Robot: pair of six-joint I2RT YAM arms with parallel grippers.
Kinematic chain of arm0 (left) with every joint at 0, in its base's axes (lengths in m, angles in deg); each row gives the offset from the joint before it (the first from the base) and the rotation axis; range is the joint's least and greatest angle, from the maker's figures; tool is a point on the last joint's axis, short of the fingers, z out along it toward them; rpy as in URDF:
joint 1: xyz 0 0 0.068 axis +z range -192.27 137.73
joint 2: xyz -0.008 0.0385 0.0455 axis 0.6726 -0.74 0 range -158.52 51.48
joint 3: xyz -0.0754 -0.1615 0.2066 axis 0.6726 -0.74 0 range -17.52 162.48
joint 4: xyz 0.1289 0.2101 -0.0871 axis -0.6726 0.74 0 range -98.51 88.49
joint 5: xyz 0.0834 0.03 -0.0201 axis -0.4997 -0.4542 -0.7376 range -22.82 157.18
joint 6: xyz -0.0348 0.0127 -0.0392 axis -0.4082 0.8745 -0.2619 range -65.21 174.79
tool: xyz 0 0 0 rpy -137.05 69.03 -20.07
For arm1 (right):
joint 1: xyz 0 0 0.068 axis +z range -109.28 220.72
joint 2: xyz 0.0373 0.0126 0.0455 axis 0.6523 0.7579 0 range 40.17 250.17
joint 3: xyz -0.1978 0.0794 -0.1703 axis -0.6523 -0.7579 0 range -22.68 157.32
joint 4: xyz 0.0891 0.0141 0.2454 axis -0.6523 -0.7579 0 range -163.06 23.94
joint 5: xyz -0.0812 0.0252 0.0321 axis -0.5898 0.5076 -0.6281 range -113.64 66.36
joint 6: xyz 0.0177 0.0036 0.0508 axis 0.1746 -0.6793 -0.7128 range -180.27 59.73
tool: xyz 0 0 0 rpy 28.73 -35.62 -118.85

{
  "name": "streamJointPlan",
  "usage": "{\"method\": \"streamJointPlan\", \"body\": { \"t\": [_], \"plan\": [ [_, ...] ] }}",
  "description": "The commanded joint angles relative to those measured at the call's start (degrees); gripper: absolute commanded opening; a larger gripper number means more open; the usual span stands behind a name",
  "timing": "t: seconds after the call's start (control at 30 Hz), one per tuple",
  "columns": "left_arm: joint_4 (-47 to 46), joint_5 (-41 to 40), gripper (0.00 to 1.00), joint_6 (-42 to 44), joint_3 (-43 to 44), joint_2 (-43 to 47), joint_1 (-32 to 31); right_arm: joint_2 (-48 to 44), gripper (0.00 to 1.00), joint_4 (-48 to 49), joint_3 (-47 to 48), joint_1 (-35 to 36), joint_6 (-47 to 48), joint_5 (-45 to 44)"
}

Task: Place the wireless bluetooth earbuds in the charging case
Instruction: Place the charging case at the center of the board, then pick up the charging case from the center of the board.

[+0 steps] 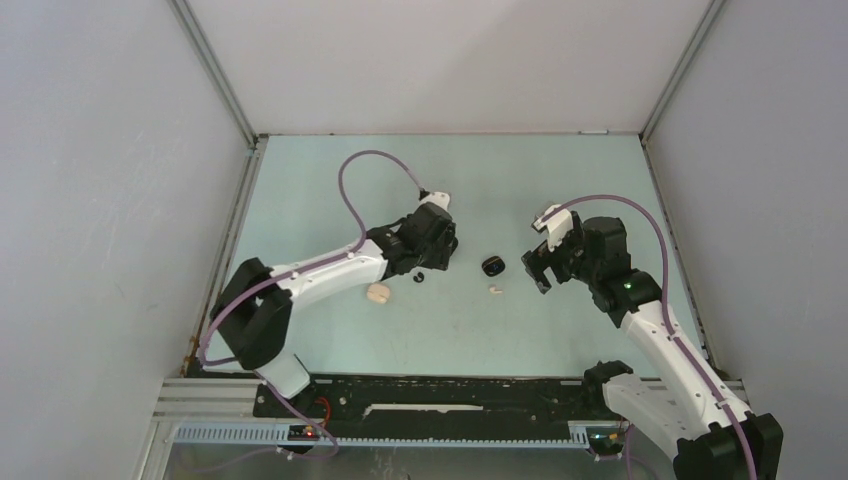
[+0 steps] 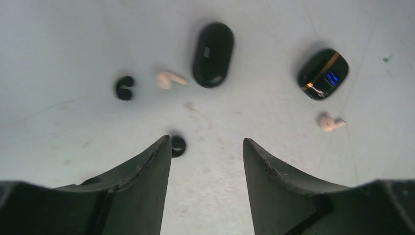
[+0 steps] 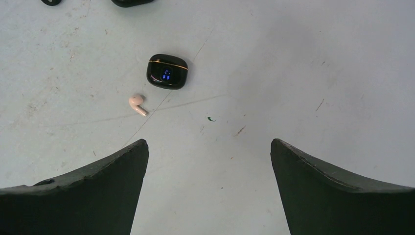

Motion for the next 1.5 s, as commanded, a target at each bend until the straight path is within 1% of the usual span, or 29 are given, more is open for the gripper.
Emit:
{"method": "streamJointPlan", "body": {
  "t": [0.0, 0.1, 0.17, 0.23, 0.47, 0.53, 0.67, 0.73, 0.83, 0.9, 0.97, 1.03, 1.1, 1.17, 1.27, 1.4, 1.47],
  "plan": [
    [0.9, -13.1, 0.61, 6.2, -1.2, 2.3, 0.3, 0.1, 0.97, 2.0, 0.3, -0.2, 0.2, -0.2],
    [0.2, -16.2, 0.61, 7.1, -0.2, -0.7, 0.4, 0.3, 0.97, 2.0, 0.3, -0.1, 0.4, -0.1],
    [3.6, -18.7, 0.61, 5.8, 1.9, -2.7, 0.3, 0.3, 0.96, 1.8, 0.3, -0.1, 0.3, -0.1],
    [5.6, -19.0, 0.62, 4.4, 1.7, -2.2, 0.3, 0.4, 0.96, 1.4, 0.3, -0.2, 0.5, 0.2],
    [3.4, -18.9, 0.64, 1.7, -12.6, 8.1, 0.4, 0.9, 0.96, 1.1, 0.3, 0.5, 1.8, 2.4],
    [0.1, -19.1, 0.65, -0.3, -17.2, 11.8, 0.5, 1.5, 0.96, 0.8, 0.3, 1.6, 2.4, 2.6],
    [-9.1, -18.1, 0.72, -4.4, -26.6, 19.7, 1.8, 2.4, 0.95, -0.1, 0.3, 3.3, 3.4, 3.9],
    [-11.7, -18.3, 0.74, -5.8, -29.6, 22.4, 2.6, 2.5, 0.94, -0.8, 0.3, 3.6, 3.6, 6.3],
    [-12.0, -21.1, 0.74, -8.5, -31.9, 26.6, 3.8, 2.7, 0.91, 0.2, 0.3, 5.2, 2.0, 11.5],
    [-11.8, -24.1, 0.75, -11.0, -33.8, 31.1, 3.9, 3.6, 0.86, 2.8, 0.6, 9.3, -0.7, 13.4],
    [-11.7, -27.7, 0.77, -13.3, -36.1, 36.5, 4.0, 7.2, 0.81, 4.8, 2.2, 14.4, -2.4, 13.2],
    [-10.9, -30.9, 0.82, -15.4, -38.6, 42.0, 4.4, 12.5, 0.74, 7.1, 4.4, 18.8, -3.9, 13.7],
    [-10.9, -30.9, 0.84, -15.5, -40.4, 46.4, 5.4, 19.0, 0.67, 9.9, 7.5, 22.5, -5.4, 13.9],
    [-9.2, -30.3, 0.85, -15.5, -40.9, 49.3, 6.8, 26.2, 0.67, 13.0, 10.6, 26.0, -6.5, 12.4],
    [-4.7, -30.3, 0.84, -16.6, -40.6, 52.2, 8.5, 36.7, 0.71, 15.1, 17.4, 29.8, -7.6, 11.1],
    [-1.9, -28.6, 0.85, -20.6, -42.3, 57.9, 11.9, 46.1, 0.74, 20.2, 23.3, 33.6, -8.5, 10.0],
    [-1.2, -28.5, 0.86, -22.8, -43.6, 60.8, 13.8, 50.2, 0.76, 20.8, 26.4, 35.2, -8.8, 9.2]
  ]
}}
